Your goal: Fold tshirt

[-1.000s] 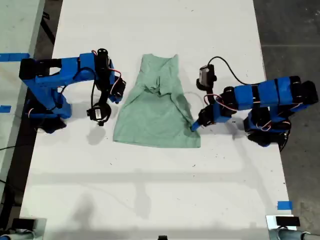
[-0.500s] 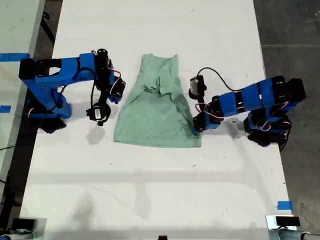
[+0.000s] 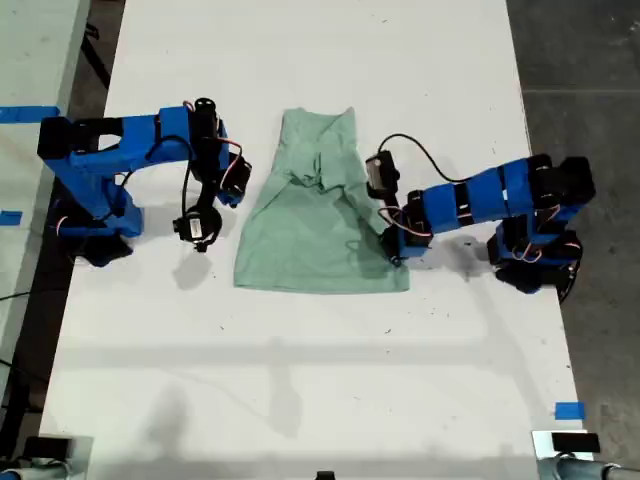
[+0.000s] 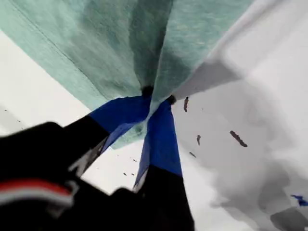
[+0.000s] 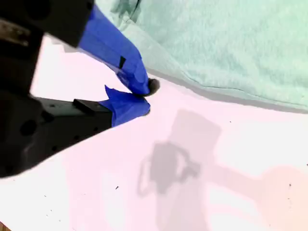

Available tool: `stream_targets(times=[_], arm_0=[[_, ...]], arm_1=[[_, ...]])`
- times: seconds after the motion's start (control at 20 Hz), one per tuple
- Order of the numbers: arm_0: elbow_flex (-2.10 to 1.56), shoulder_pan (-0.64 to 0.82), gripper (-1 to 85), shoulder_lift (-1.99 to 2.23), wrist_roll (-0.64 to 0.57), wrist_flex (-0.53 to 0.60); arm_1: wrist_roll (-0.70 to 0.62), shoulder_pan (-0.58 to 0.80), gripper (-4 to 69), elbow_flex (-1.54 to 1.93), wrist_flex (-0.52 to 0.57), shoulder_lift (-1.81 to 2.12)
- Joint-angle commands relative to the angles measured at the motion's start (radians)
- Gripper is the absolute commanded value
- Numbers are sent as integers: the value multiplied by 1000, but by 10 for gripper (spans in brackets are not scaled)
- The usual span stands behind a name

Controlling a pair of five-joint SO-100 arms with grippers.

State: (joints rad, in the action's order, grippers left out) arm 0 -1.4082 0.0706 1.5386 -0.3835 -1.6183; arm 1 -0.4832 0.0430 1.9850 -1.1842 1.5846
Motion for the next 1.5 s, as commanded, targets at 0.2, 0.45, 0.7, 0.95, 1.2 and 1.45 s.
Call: stream_targets(times=[0.2, 0.45, 0.7, 0.95, 1.2, 1.45], arm_0=[[0, -5, 1, 60, -6, 9], [-2, 0, 1, 60, -8, 9], [-3, 0, 1, 60, -8, 6], [-5, 2, 1, 61, -9, 5], [-5, 3, 1, 61, -14, 2], [-5, 3, 1, 64, -14, 2]], arm_1=[[44, -37, -21, -365, -290, 78], [138, -26, -21, -571, -278, 11], [290, 12, -21, -646, -104, -124], [327, 46, -21, -643, 72, -304], [299, 67, -6, -657, 166, -485], [295, 52, 320, -782, 17, -482]])
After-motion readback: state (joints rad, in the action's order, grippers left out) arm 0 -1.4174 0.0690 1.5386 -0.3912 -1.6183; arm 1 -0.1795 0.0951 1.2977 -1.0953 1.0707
